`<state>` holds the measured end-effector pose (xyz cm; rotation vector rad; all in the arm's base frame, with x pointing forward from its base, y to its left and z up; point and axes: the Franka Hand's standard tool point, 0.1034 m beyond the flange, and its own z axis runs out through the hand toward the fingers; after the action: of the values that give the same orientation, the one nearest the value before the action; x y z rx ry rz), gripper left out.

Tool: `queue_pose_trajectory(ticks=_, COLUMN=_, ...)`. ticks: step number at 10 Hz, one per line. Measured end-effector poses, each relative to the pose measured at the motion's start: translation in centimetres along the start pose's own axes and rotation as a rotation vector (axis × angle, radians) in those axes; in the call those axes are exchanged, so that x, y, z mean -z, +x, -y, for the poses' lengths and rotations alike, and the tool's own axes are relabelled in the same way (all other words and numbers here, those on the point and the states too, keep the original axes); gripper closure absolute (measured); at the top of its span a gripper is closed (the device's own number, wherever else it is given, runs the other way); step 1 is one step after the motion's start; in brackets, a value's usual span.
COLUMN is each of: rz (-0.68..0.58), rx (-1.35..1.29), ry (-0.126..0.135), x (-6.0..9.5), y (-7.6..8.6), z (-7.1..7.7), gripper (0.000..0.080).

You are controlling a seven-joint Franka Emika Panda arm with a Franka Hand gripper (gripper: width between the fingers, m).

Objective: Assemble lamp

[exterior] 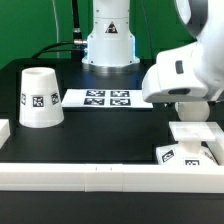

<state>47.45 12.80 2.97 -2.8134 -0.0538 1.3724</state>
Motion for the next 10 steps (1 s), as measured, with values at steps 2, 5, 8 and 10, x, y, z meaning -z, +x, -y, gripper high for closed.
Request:
queue_pose_trajectory(ticks=2, rz=0.013, rx=0.001, ry=0.000, x=-0.5, y=0.8, z=0.1, gripper=0.0101)
queue_pose_trajectory(ticks=5, rz=-0.007, rx=0.001, ry=0.002, x=-1.4, y=1.5, z=0.1, gripper=0.0101)
queue_pose_trajectory(ticks=8, rz=-0.012, rx=-0.002, ry=0.004, x=-2.0, y=1.7, z=-0.1, gripper=0.0101)
queue_pose_trajectory(ticks=10, rz=-0.010, rx=-0.003, ry=0.004, x=-2.1, y=1.7, z=-0.2, gripper=0.0226)
